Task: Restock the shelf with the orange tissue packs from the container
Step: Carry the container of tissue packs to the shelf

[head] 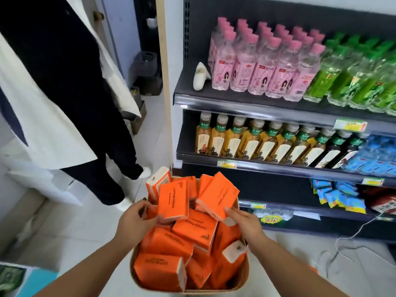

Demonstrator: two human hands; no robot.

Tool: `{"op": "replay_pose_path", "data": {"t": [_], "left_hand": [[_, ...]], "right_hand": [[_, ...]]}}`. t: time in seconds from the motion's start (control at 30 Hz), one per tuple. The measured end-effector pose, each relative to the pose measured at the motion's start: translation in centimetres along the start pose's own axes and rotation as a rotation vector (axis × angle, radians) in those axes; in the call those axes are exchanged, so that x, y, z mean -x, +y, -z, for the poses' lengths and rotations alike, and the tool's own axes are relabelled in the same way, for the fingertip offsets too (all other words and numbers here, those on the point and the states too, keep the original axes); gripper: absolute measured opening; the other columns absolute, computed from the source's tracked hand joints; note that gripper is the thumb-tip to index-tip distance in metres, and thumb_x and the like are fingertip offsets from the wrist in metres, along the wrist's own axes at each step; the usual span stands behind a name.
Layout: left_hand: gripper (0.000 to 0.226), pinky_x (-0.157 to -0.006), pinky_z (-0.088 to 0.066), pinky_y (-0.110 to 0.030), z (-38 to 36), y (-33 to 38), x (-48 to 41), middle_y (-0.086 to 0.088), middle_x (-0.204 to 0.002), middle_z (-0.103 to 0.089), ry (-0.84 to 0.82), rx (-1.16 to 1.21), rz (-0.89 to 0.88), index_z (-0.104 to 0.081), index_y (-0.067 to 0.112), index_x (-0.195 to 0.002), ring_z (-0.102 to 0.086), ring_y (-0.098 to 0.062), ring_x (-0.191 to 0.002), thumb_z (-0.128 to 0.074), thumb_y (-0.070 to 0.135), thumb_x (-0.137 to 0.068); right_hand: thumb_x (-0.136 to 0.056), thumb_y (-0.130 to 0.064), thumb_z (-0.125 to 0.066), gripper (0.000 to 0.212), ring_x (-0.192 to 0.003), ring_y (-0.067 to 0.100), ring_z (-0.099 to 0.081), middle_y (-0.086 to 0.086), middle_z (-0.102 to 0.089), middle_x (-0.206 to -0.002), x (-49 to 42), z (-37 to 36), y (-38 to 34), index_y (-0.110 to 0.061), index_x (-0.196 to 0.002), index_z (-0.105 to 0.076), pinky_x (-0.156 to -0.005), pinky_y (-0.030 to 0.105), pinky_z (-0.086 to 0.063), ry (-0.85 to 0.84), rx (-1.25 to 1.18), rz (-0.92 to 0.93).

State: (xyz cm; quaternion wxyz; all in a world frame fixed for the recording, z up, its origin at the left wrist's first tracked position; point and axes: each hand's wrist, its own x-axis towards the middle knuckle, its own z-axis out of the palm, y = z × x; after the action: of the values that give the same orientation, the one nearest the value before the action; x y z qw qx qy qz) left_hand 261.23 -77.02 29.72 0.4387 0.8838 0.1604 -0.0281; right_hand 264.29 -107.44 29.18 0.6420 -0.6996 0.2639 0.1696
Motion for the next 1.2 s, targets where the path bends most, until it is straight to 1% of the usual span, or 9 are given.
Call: {"op": "replay_pose_path", "data": {"t": [0.07,0.17,0.37,0.57,0.7,0.87,1.0,1.1,1.2], "left_hand": [[0.027,-0.059,-0.039,-0.025,-0.3,-0.1,-1.1,0.004,-0.076,-0.062,-0.003,0.019,-0.008,-0.061,0.026,-0.080,-0.056,-0.012,-0.070,-0.084,0.035,-0.070],[0.028,-0.059,-0.039,-0.027,-1.0,-0.5,-2.3,0.006,-0.075,-0.061,-0.012,0.032,-0.007,-0.061,0.026,-0.079,-0.055,-0.013,-0.069,-0.085,0.035,-0.069],[0.030,-0.067,-0.051,-0.035,-2.5,-1.2,-3.9,0.008,-0.083,-0.065,-0.029,0.049,0.035,-0.060,0.030,-0.081,-0.061,-0.014,-0.077,-0.084,0.042,-0.068],[0.029,-0.063,-0.042,-0.029,-4.5,-0.3,-5.0,0.007,-0.080,-0.063,0.011,0.074,0.056,-0.059,0.028,-0.081,-0.057,-0.014,-0.074,-0.084,0.039,-0.069],[0.029,-0.062,-0.043,-0.031,-6.1,0.2,-4.9,0.003,-0.075,-0.060,0.091,0.109,0.103,-0.059,0.026,-0.079,-0.056,-0.017,-0.072,-0.085,0.033,-0.068],[0.034,-0.068,-0.045,-0.035,-8.4,-0.5,-4.3,0.005,-0.082,-0.060,0.201,0.098,0.213,-0.060,0.030,-0.084,-0.056,-0.017,-0.080,-0.083,0.045,-0.063],[0.036,-0.079,-0.051,-0.040,-10.5,-1.3,-3.0,0.009,-0.092,-0.061,0.220,0.058,0.361,-0.059,0.032,-0.093,-0.059,-0.017,-0.089,-0.081,0.047,-0.068],[0.037,-0.080,-0.051,-0.038,-11.9,-2.1,-2.4,0.010,-0.091,-0.060,0.214,0.018,0.427,-0.057,0.034,-0.094,-0.059,-0.017,-0.090,-0.080,0.048,-0.069],[0.035,-0.079,-0.050,-0.036,-13.4,-3.5,-1.9,0.008,-0.093,-0.061,0.202,-0.008,0.484,-0.054,0.036,-0.090,-0.059,-0.018,-0.090,-0.081,0.045,-0.070]], "right_hand": [[-0.055,-0.045,-0.086,0.074,-0.096,0.025,-0.070,0.008,-0.074,-0.104,-0.6,-0.1,-0.2,-0.011,-0.118,-0.069,-0.094,0.045,-0.054,0.004,-0.004,0.001],[-0.067,-0.037,-0.085,0.060,-0.095,0.024,-0.070,0.008,-0.074,-0.104,-0.9,-0.1,-0.3,-0.011,-0.119,-0.068,-0.092,0.043,-0.055,0.004,-0.011,-0.015],[-0.072,-0.036,-0.082,0.055,-0.098,0.025,-0.068,0.006,-0.072,-0.105,-2.1,0.3,-0.8,-0.014,-0.120,-0.066,-0.092,0.041,-0.054,0.011,0.017,-0.027],[-0.070,-0.039,-0.082,0.053,-0.096,0.024,-0.068,0.007,-0.073,-0.107,-5.1,1.1,-2.1,-0.016,-0.116,-0.071,-0.090,0.039,-0.055,-0.018,0.057,-0.010],[-0.076,-0.040,-0.078,0.050,-0.088,0.017,-0.068,0.006,-0.072,-0.106,-7.6,2.0,-2.7,-0.017,-0.119,-0.069,-0.065,0.024,-0.053,-0.121,0.122,0.013],[-0.065,-0.047,-0.083,0.059,-0.093,0.021,-0.071,0.005,-0.075,-0.099,-11.3,2.5,-2.1,-0.016,-0.114,-0.072,-0.090,0.040,-0.055,-0.223,0.214,-0.005],[-0.072,-0.040,-0.081,0.040,-0.091,0.019,-0.072,0.001,-0.077,-0.093,-13.5,3.0,-1.1,-0.020,-0.106,-0.076,-0.090,0.039,-0.055,-0.314,0.295,-0.037],[-0.076,-0.039,-0.079,0.011,-0.091,0.018,-0.071,-0.002,-0.077,-0.083,-14.9,3.1,0.1,-0.029,-0.081,-0.079,-0.094,0.041,-0.052,-0.379,0.360,-0.054],[-0.072,-0.038,-0.081,0.024,-0.089,0.018,-0.071,-0.001,-0.077,-0.083,-16.4,3.0,1.8,-0.021,-0.088,-0.079,-0.084,0.035,-0.054,-0.390,0.389,-0.085]]}}
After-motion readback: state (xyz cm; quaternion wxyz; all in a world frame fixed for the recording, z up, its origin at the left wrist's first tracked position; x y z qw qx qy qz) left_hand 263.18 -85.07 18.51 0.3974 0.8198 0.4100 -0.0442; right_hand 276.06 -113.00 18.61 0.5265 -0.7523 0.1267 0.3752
